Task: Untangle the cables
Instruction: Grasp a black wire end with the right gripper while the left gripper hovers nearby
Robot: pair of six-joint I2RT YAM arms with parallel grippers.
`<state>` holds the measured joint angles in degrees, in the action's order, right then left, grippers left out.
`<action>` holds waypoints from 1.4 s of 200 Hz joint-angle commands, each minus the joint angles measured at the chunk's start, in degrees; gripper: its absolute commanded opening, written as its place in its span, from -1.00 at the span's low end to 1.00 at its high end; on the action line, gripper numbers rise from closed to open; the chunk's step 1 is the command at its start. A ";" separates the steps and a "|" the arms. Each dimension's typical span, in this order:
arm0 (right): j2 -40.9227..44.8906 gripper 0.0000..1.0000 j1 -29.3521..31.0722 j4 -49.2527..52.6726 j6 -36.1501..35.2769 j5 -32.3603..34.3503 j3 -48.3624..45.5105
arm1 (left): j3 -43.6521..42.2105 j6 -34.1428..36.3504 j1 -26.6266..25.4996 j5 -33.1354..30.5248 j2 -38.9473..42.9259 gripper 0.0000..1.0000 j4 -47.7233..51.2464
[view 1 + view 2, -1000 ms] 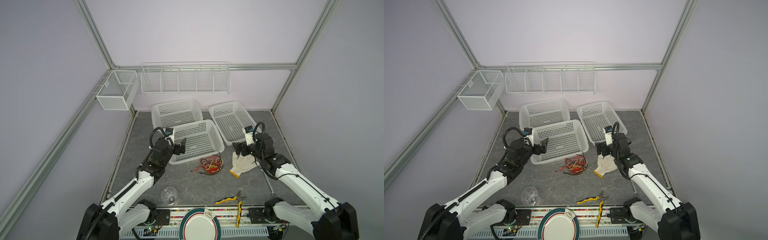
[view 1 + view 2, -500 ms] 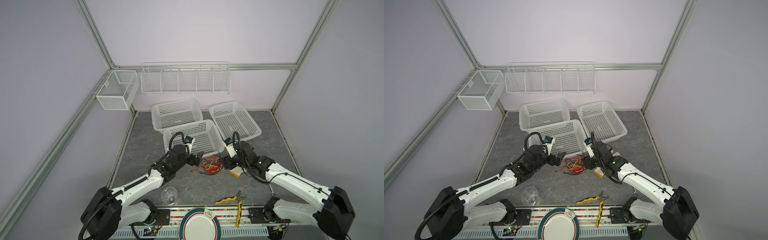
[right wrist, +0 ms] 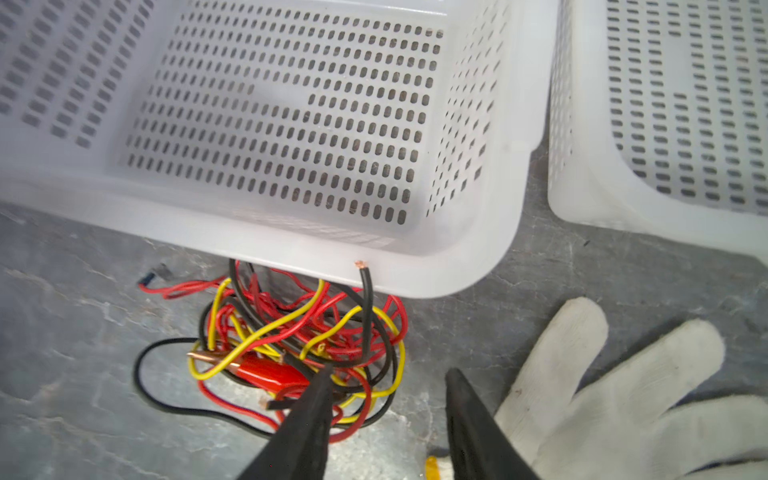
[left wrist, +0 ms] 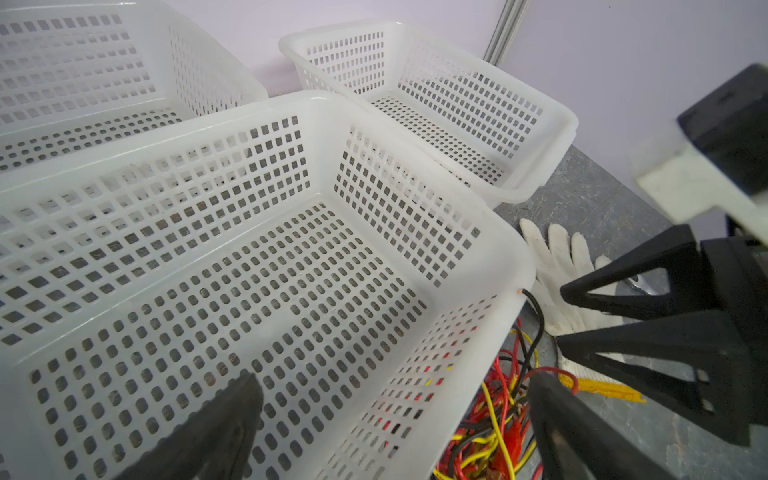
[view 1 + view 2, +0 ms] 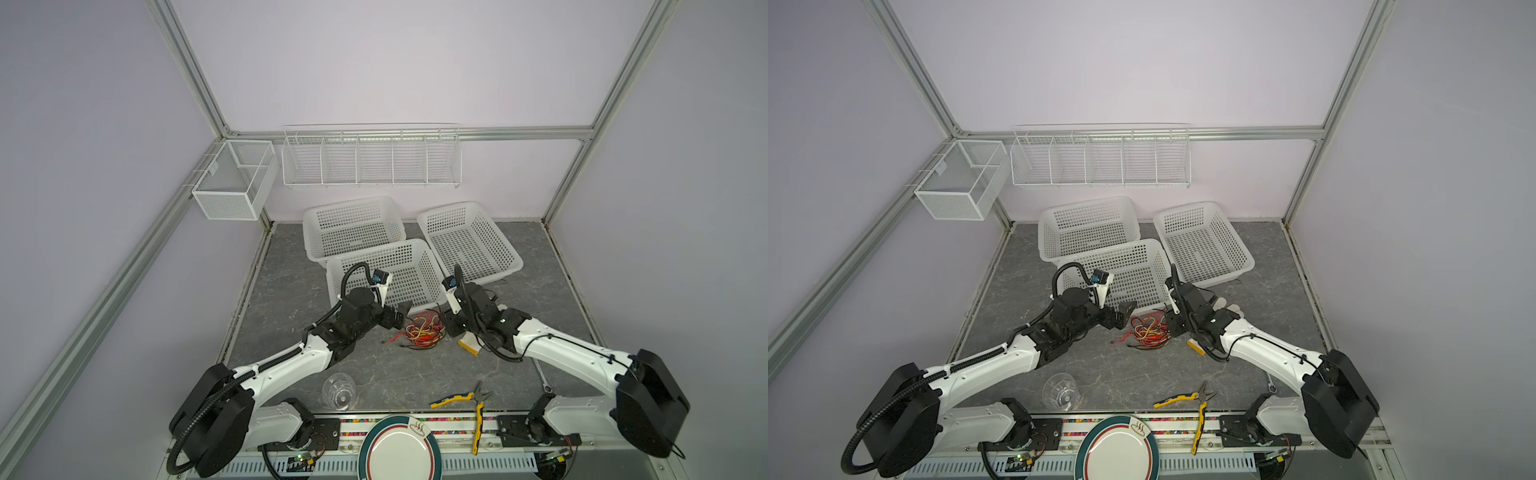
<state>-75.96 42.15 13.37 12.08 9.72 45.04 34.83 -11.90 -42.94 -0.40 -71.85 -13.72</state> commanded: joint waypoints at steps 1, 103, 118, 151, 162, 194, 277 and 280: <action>-1.94 -0.19 -0.32 -3.07 -3.89 0.76 1.84 | 1.10 -3.97 -0.52 -2.32 -1.35 0.99 -3.52; -1.03 -0.44 -4.02 -4.16 -3.49 -11.60 2.41 | 5.49 -7.31 -4.14 -7.01 -7.76 0.99 -4.64; -0.93 -0.44 -3.95 -3.91 -2.95 -11.40 2.31 | 5.36 -6.47 -4.48 -7.06 -8.23 1.00 -4.98; -2.34 -0.44 -3.78 -6.14 -1.75 -11.42 1.17 | 4.63 -5.31 -4.72 -6.34 -7.63 1.00 -3.70; -3.42 -0.44 -3.43 -6.07 -1.49 -10.54 1.60 | 4.38 -4.53 -4.73 -6.18 -6.79 1.00 -2.51; -6.63 -0.50 -2.85 -5.12 0.19 -7.49 3.25 | 4.17 -2.45 -4.74 -5.92 -3.76 1.00 2.12; 4.44 -0.87 -0.34 0.29 -0.85 -6.51 4.95 | 0.53 -4.01 -4.94 -7.06 3.16 1.00 6.47; 5.37 -0.87 -0.30 0.68 -1.21 -6.81 4.95 | 0.51 -4.05 -4.88 -7.13 3.32 0.99 6.57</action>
<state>-77.82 41.01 10.83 12.40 3.14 47.79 36.07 -15.40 -47.33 -6.68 -70.02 -10.04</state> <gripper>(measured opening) 0.069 0.999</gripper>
